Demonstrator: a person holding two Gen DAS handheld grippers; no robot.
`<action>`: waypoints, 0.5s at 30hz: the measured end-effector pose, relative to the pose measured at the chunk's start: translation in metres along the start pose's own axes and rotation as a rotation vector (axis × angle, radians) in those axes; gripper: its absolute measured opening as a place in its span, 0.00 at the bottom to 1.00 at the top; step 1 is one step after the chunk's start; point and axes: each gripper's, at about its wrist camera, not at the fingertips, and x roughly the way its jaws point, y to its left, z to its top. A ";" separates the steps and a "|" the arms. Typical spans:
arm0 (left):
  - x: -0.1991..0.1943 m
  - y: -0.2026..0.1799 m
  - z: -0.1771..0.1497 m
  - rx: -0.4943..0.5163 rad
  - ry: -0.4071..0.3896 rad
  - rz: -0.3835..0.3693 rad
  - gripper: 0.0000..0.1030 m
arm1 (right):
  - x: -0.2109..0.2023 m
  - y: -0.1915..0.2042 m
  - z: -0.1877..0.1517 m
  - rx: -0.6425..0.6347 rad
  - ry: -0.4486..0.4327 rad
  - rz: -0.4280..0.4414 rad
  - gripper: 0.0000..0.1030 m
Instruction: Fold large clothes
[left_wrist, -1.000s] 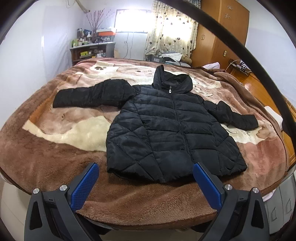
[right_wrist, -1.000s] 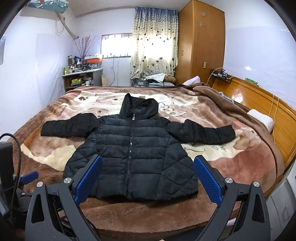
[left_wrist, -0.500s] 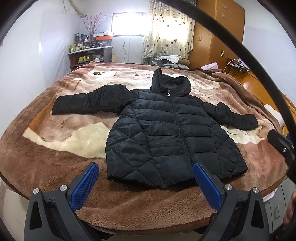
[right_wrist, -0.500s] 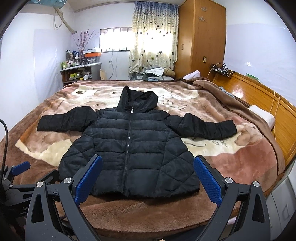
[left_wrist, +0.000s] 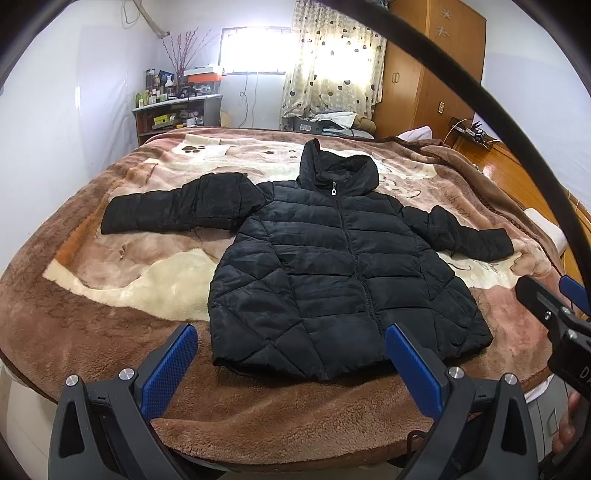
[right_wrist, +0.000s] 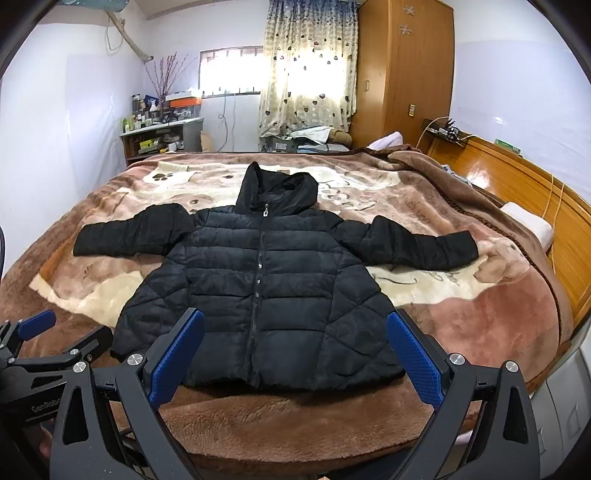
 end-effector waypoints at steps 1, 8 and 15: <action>0.000 0.000 0.000 -0.002 0.000 -0.001 1.00 | 0.001 0.001 0.000 -0.001 0.000 0.001 0.96; 0.001 0.001 0.000 -0.003 0.006 -0.002 1.00 | 0.006 0.003 -0.001 -0.004 0.011 0.003 0.96; 0.022 0.015 0.012 -0.011 0.041 -0.016 1.00 | 0.028 0.000 0.002 0.017 0.017 0.049 0.96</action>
